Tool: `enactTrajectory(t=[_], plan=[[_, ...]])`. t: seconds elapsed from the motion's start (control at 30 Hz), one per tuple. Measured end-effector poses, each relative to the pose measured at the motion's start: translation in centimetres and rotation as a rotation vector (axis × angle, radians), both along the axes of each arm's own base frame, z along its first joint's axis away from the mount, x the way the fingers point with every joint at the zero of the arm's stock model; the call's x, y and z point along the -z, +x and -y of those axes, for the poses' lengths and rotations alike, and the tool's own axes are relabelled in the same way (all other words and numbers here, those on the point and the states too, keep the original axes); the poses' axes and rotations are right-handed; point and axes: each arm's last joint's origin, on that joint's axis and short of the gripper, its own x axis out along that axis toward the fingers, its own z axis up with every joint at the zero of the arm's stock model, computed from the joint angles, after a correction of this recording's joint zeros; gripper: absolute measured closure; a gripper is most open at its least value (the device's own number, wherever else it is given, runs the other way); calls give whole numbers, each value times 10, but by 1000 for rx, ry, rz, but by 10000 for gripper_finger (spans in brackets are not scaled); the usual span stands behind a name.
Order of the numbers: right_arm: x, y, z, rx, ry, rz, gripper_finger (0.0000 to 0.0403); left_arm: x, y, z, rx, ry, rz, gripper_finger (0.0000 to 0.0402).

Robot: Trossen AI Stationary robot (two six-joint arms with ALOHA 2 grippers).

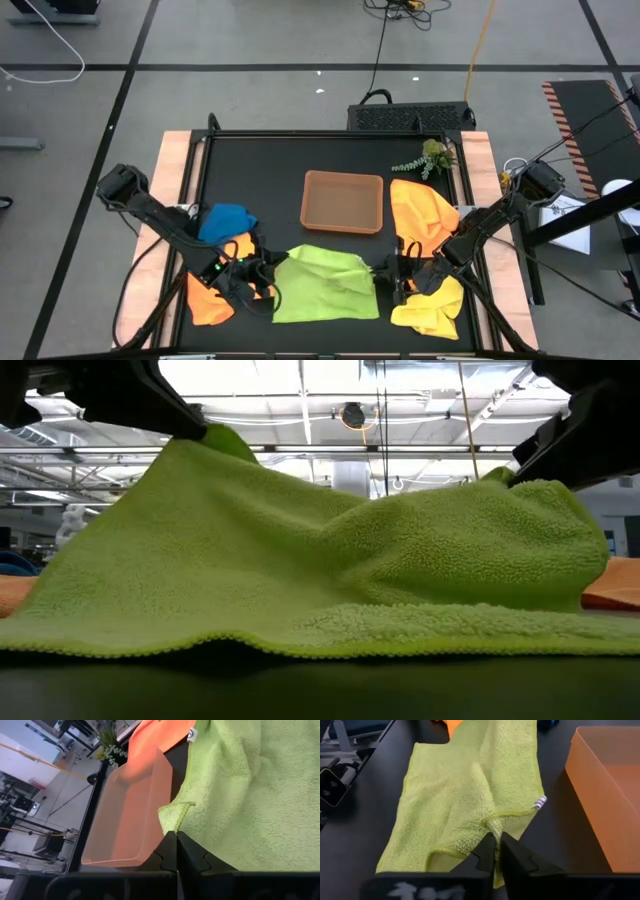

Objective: Fold microfiber towels
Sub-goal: Fold the green microfiber towel

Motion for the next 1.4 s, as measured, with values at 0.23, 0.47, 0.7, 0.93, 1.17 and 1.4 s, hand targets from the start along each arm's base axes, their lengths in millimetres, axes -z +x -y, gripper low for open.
enactTrajectory(t=[0.23, 0.47, 0.7, 0.93, 1.17, 1.4], plan=[[16, -1, 6, 47, 19, -30, 303, 0, 0, 1, -1, -7, 4, 401], [38, 1, 17, 132, 39, -81, 266, 0, 0, 1, -3, -13, 8, 401], [50, 15, 32, 227, 86, -48, 264, -2, 1, 2, 2, -22, 23, 401], [67, 28, 48, 265, 132, -98, 264, -2, 1, 2, 6, -21, 21, 401], [78, 37, 52, 251, 168, -84, 267, -2, 1, 2, 6, -23, 23, 401], [71, 37, 50, 198, 174, -68, 289, -2, 1, 2, 7, -23, 22, 400]])
